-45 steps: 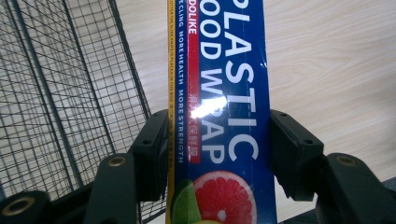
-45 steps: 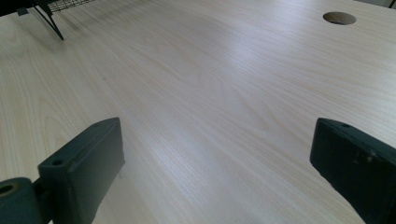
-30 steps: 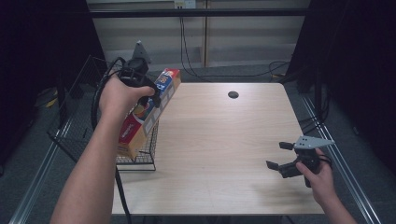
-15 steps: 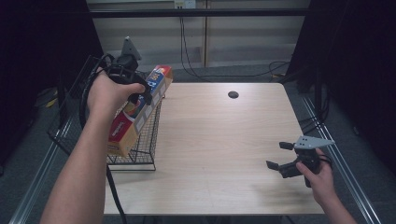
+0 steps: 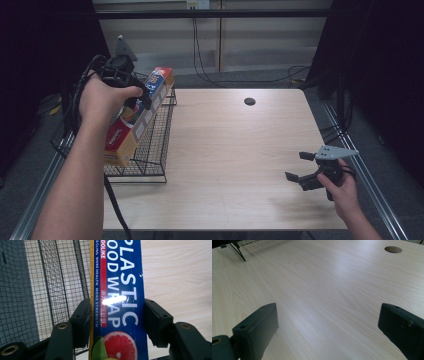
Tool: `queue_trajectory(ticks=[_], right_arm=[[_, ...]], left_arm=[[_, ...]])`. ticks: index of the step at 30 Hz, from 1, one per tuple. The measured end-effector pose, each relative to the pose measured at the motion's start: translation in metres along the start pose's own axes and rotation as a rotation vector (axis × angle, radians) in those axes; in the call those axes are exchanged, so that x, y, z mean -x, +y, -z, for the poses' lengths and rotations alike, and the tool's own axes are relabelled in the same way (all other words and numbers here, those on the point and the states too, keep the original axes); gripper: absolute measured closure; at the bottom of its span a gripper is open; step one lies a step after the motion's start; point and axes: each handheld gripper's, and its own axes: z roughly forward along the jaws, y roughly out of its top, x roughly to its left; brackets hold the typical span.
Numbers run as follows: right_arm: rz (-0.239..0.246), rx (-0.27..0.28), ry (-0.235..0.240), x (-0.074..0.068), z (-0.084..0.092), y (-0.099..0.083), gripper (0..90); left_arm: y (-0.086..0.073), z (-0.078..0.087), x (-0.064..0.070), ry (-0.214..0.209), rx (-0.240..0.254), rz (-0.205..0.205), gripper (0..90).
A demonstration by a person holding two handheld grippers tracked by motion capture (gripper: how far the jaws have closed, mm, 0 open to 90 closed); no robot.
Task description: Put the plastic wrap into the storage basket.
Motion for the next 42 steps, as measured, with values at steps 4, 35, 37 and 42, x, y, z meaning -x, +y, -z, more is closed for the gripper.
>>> queue_trajectory(ticks=[4,35,37,42], right_arm=[[0.003,-0.005,0.001,0.000,-0.001,0.000,2.7],[0.003,-0.003,-0.002,0.000,0.000,0.000,2.7],[0.002,-0.003,-0.004,0.000,0.000,0.000,2.7],[0.000,-0.003,-0.002,0.000,-0.001,0.000,2.7]], left_arm=[[0.000,0.002,-0.004,-0.011,0.001,0.017,44.5],[-0.001,0.017,-0.038,0.038,0.028,0.109,44.6],[-0.001,0.017,-0.039,0.039,0.033,0.114,44.6],[-0.001,0.019,-0.045,0.038,0.034,0.124,44.6]])
